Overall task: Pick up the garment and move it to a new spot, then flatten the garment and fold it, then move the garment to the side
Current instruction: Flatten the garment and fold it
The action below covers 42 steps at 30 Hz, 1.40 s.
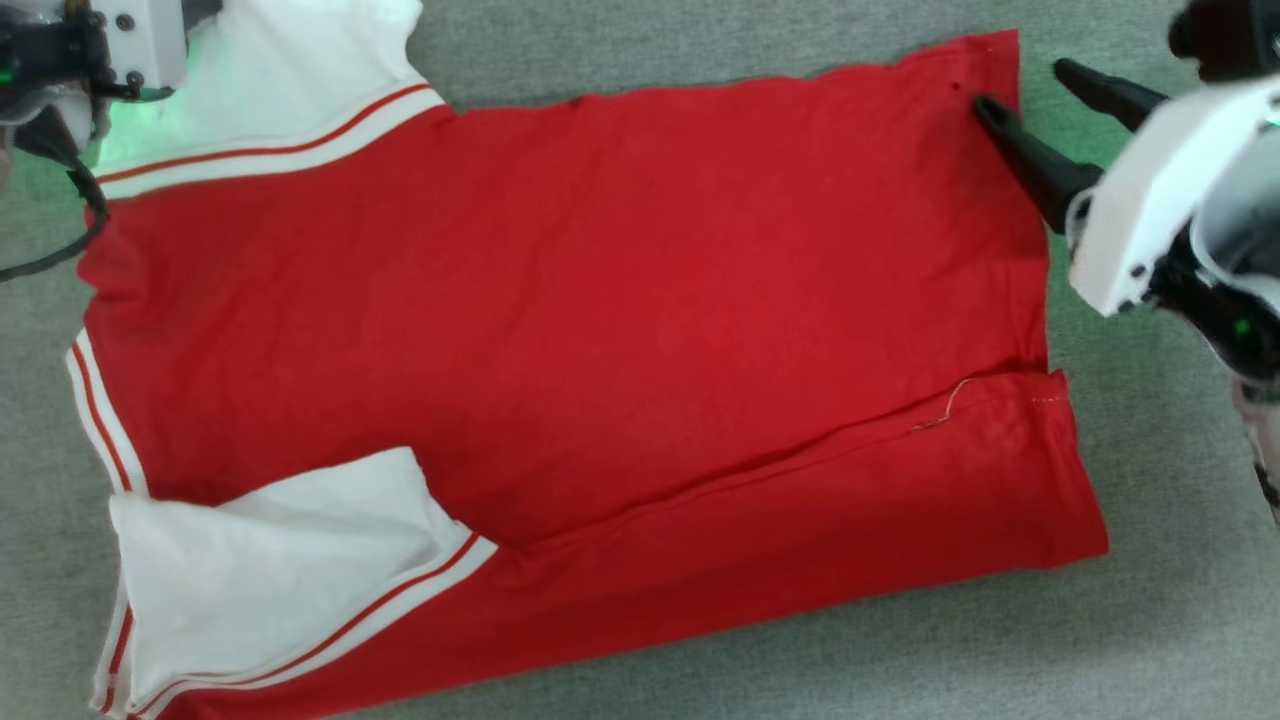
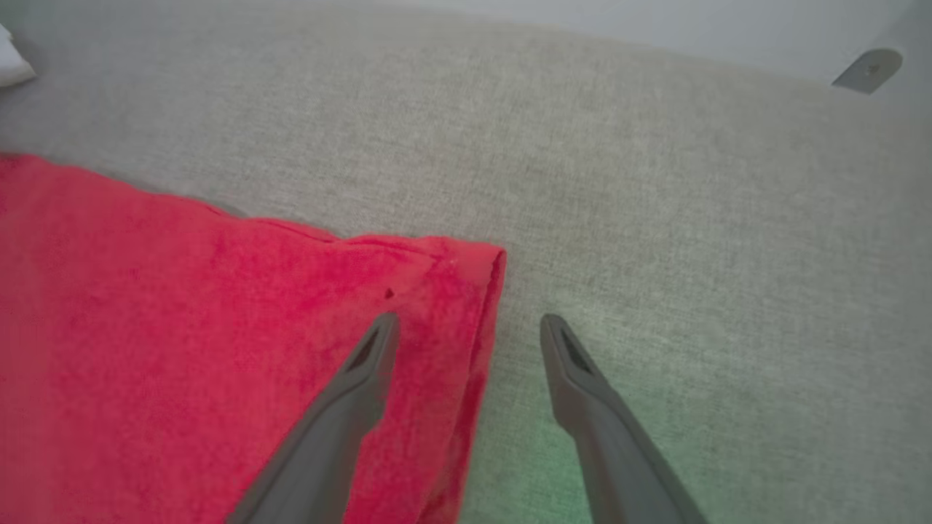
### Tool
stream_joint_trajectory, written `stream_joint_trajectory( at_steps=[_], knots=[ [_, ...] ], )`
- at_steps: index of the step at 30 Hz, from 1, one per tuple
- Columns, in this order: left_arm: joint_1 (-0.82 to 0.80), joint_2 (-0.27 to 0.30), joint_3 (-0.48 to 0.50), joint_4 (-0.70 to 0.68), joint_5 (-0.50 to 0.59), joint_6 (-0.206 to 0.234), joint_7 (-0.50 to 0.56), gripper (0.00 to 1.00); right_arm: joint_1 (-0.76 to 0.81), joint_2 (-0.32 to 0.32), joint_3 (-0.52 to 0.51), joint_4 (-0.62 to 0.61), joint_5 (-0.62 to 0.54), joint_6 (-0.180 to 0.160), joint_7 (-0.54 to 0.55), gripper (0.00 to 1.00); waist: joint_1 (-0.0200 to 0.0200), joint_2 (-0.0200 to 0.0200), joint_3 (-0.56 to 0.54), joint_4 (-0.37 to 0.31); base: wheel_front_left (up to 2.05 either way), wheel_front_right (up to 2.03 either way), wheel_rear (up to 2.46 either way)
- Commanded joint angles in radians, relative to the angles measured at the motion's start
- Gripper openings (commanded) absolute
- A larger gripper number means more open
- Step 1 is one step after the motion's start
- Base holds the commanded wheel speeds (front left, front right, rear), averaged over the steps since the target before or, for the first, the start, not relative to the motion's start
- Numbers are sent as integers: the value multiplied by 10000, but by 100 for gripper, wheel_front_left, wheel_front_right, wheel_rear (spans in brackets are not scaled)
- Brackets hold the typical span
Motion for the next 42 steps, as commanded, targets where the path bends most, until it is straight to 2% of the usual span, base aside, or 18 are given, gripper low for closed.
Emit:
stream_joint_trajectory(
  at_steps=[1, 8, 9, 10, 11, 16, 27, 34, 42],
  knots=[
    [368, -206, -201, 115, 21, -89, 98, 0, -395, 66, 264, 420, 321, -8, 410, 100, 0, 0, 45, 64, 0, 0, 0],
    [285, -296, -192, 229, -14, -158, -117, 0, -1384, 194, 1185, 2078, 1192, -8, 2185, 100, 0, 0, 158, 132, 0, 0, 0],
    [281, -301, -190, 242, -14, -161, -150, 0, -1498, 170, 1375, 2207, 1268, -8, 2410, 76, 0, 0, 169, 135, 0, 0, 0],
    [275, -310, -195, 250, -21, -170, -159, 0, -1602, 131, 1586, 2335, 1342, -8, 2639, 32, 0, 0, 176, 140, 0, 0, 0],
    [261, -316, -200, 260, -17, -184, -198, 0, -1686, 77, 1769, 2400, 1399, -6, 2806, 0, 0, 0, 182, 145, 0, 0, 0],
    [232, -336, -180, 297, -56, -201, -356, 0, -2050, -156, 2208, 2464, 1854, -5, 3015, 0, 0, 0, 163, 173, 0, 0, 0],
    [-24, -244, 349, 144, -679, -242, -769, 0, -2429, -813, 2441, 2499, 2019, -9, 1250, 0, 0, 0, -373, 521, 0, 0, 0],
    [412, -90, 824, -230, -1544, -252, -650, 0, -1810, -1310, 2534, 2426, 2274, -9, 358, 0, 0, 0, -1172, 963, 0, 0, 0],
    [1446, 405, 1032, -1573, -2235, -248, -415, 0, -586, -2053, 2606, 1993, 2562, -9, 69, 0, 0, 0, -2151, 1483, 0, 0, 0]
  ],
)
